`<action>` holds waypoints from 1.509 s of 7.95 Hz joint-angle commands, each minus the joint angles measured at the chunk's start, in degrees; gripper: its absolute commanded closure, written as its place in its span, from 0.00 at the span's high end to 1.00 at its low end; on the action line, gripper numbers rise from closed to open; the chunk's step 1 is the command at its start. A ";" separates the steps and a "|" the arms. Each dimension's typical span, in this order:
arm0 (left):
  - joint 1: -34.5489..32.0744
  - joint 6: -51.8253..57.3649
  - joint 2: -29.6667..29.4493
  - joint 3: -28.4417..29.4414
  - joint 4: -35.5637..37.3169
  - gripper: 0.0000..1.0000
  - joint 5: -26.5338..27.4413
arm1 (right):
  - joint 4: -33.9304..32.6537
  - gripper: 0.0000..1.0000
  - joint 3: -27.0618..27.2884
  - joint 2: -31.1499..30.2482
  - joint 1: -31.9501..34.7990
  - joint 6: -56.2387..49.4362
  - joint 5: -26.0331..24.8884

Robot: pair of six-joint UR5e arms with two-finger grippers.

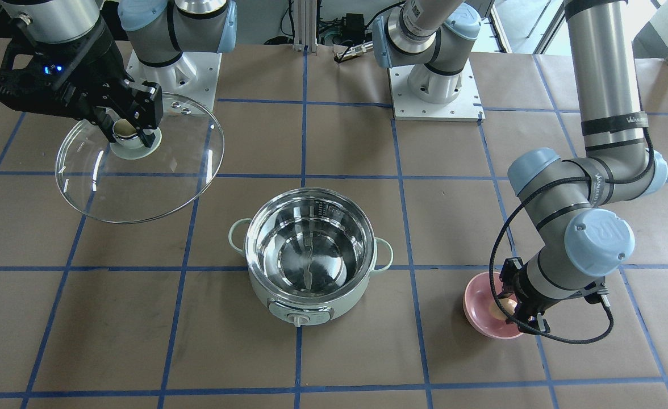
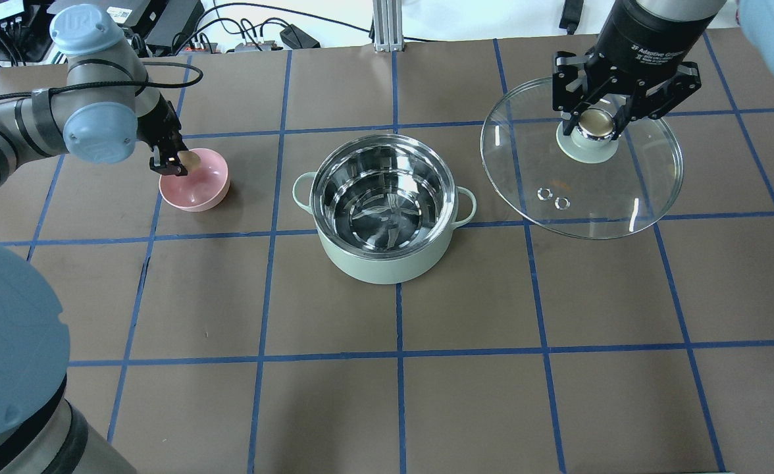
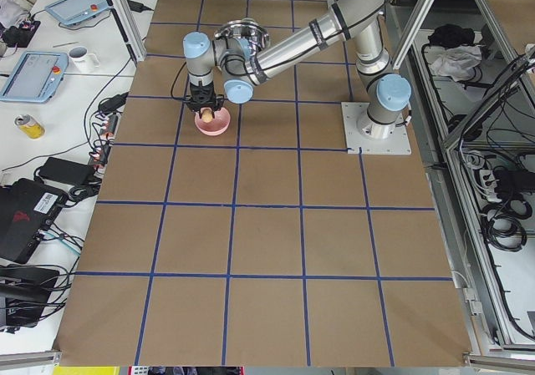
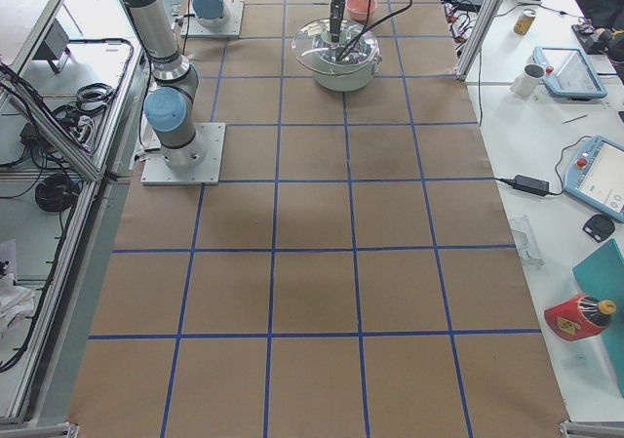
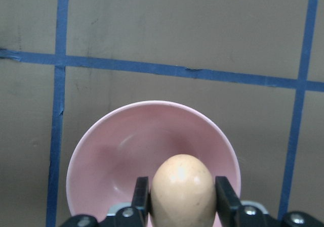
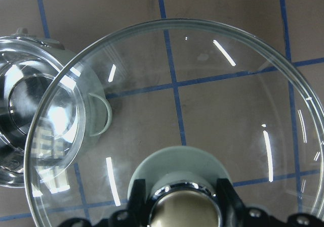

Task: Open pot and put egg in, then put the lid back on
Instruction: 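Lift the egg with the left gripper and carry it over the pot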

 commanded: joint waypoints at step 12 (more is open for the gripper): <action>-32.31 -10.87 8.13 -0.79 -4.13 0.00 -0.07 | 0.09 0.16 0.00 0.00 0.00 0.00 -0.26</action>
